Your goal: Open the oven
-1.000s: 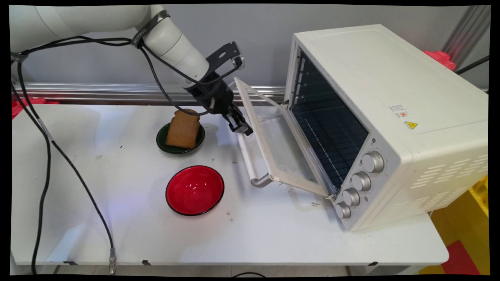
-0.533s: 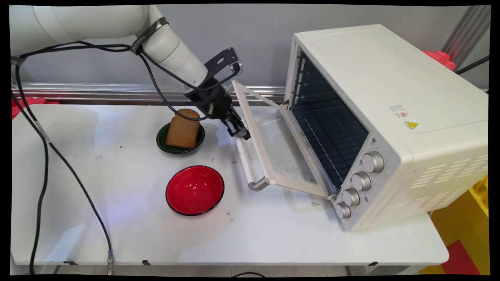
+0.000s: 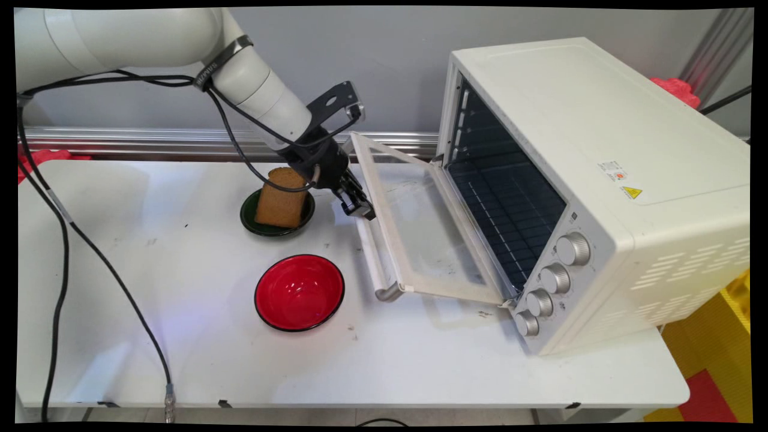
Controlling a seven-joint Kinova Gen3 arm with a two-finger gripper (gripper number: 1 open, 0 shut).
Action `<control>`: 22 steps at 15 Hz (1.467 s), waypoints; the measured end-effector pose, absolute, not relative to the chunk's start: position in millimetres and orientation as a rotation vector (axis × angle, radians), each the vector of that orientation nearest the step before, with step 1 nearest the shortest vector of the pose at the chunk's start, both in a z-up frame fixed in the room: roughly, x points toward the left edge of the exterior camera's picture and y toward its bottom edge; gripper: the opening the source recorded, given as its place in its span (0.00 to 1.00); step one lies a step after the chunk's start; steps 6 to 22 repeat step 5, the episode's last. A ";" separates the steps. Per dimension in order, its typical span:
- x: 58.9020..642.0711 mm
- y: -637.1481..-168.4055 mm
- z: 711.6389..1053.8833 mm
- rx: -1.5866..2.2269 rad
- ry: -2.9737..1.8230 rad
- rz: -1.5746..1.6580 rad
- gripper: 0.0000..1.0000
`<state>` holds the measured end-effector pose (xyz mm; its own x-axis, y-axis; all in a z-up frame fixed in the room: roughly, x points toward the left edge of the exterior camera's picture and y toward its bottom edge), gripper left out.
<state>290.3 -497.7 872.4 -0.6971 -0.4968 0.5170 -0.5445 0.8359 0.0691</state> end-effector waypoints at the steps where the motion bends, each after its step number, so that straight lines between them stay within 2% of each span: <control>1: 292.3 -497.0 871.0 0.766 -2.486 0.120 0.00; 22: 298.5 -494.8 866.8 0.771 -2.495 0.118 0.00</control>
